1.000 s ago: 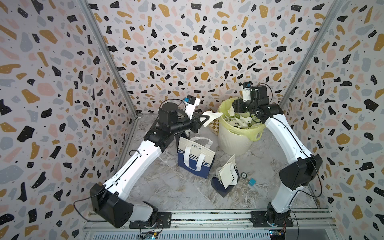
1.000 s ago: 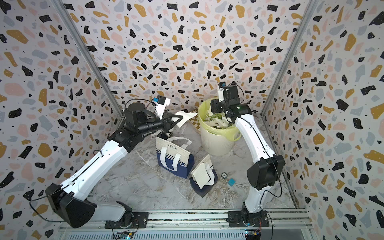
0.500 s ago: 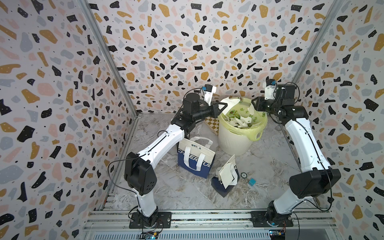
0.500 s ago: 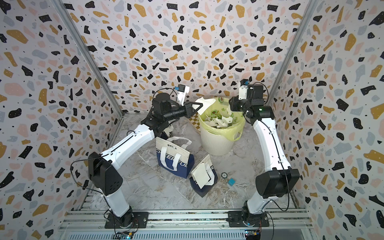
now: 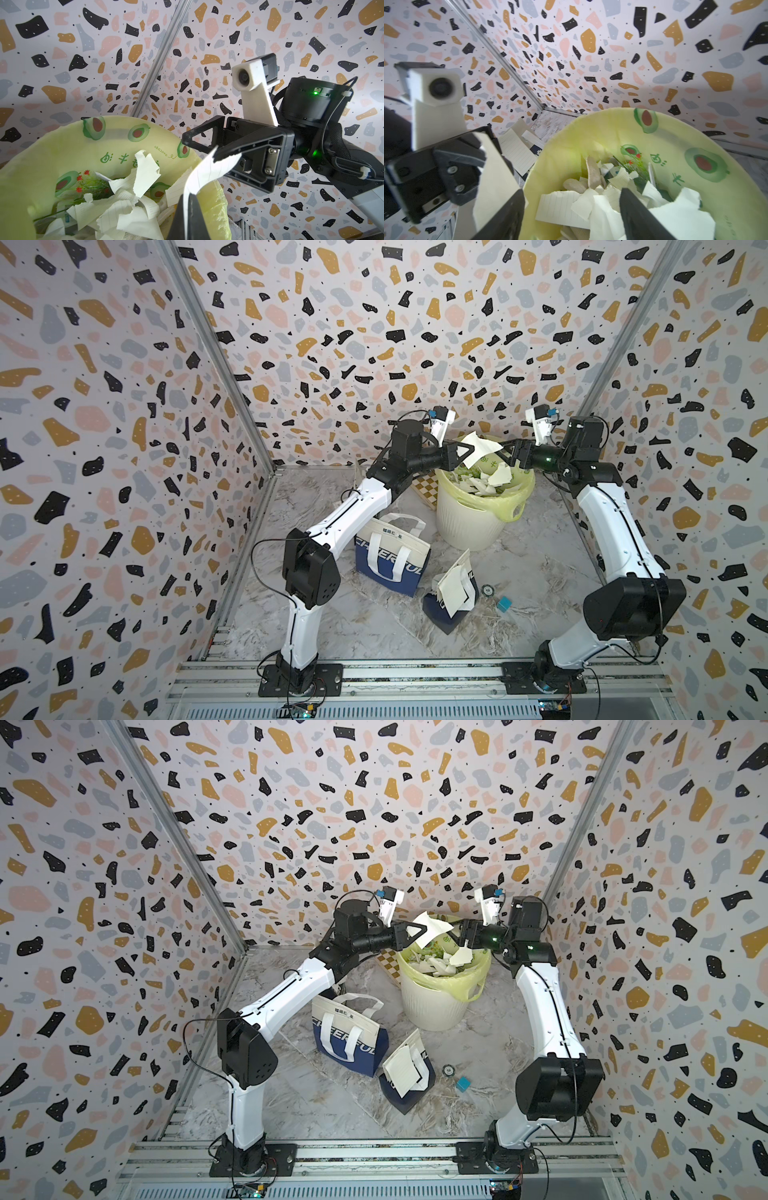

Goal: Shred takeout receipts and throw away
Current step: Shred the takeout receipt.

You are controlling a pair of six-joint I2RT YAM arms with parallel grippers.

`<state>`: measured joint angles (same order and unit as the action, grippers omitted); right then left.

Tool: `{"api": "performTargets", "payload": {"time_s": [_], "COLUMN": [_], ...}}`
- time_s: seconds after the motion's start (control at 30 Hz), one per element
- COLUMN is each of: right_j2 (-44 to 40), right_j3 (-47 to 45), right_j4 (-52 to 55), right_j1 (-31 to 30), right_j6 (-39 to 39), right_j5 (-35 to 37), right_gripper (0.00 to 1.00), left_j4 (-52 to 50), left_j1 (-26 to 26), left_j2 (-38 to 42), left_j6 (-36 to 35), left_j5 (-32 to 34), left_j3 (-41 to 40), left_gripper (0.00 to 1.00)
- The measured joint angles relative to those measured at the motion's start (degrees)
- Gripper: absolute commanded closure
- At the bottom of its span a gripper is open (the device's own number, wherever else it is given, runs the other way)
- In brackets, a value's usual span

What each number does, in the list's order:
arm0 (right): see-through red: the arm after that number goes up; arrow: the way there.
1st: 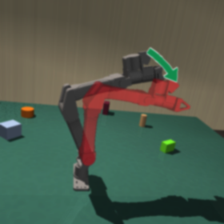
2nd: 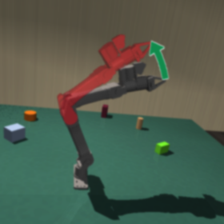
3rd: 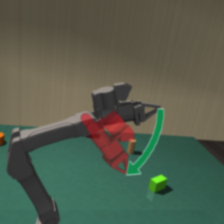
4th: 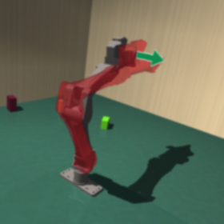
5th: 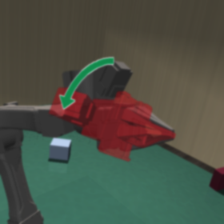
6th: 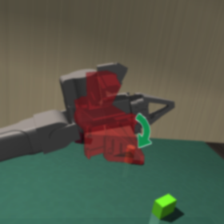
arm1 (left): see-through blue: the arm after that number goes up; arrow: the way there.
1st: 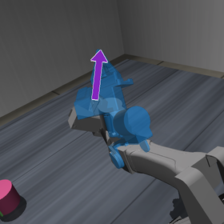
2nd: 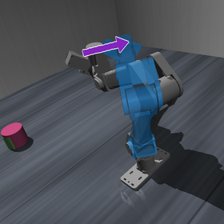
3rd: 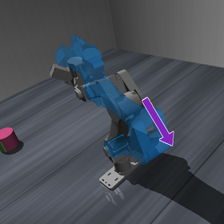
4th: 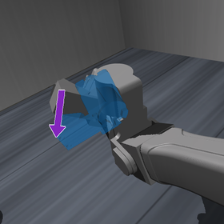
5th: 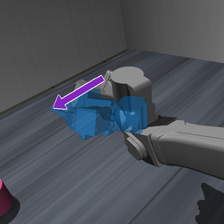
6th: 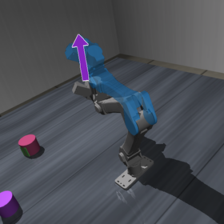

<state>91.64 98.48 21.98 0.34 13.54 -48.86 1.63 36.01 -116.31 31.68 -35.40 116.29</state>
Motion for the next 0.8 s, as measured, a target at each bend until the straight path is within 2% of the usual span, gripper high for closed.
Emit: {"api": "performTargets", "payload": {"time_s": [0.27,0.43,0.6,0.8], "right_j2": [-2.47,-2.03,-1.49,-0.07], "right_j3": [0.26,4.11,4.68,4.04], "right_j4": [-2.78,-2.10,-0.96,-0.46], "right_j1": [1.70,-0.42,-3.54,-2.67], "right_j6": [-4.66,-9.42,-12.70,-13.60], "right_j5": [-6.14,-7.06,-7.37,-9.31], "right_gripper": [0.24,0.25,0.32,0.41], "left_j4": [-0.09,0.24,1.88,3.28], "left_j1": [-0.39,-0.39,-0.50,-0.66], "left_j2": [-0.02,0.00,0.15,0.26], "left_j6": [0.13,0.13,0.31,0.52], "left_j5": [-2.40,-4.66,-7.80,-11.32], "left_j3": [-0.02,-0.02,-0.37,-0.98], "left_gripper": [1.00,1.00,1.00,1.00]}}
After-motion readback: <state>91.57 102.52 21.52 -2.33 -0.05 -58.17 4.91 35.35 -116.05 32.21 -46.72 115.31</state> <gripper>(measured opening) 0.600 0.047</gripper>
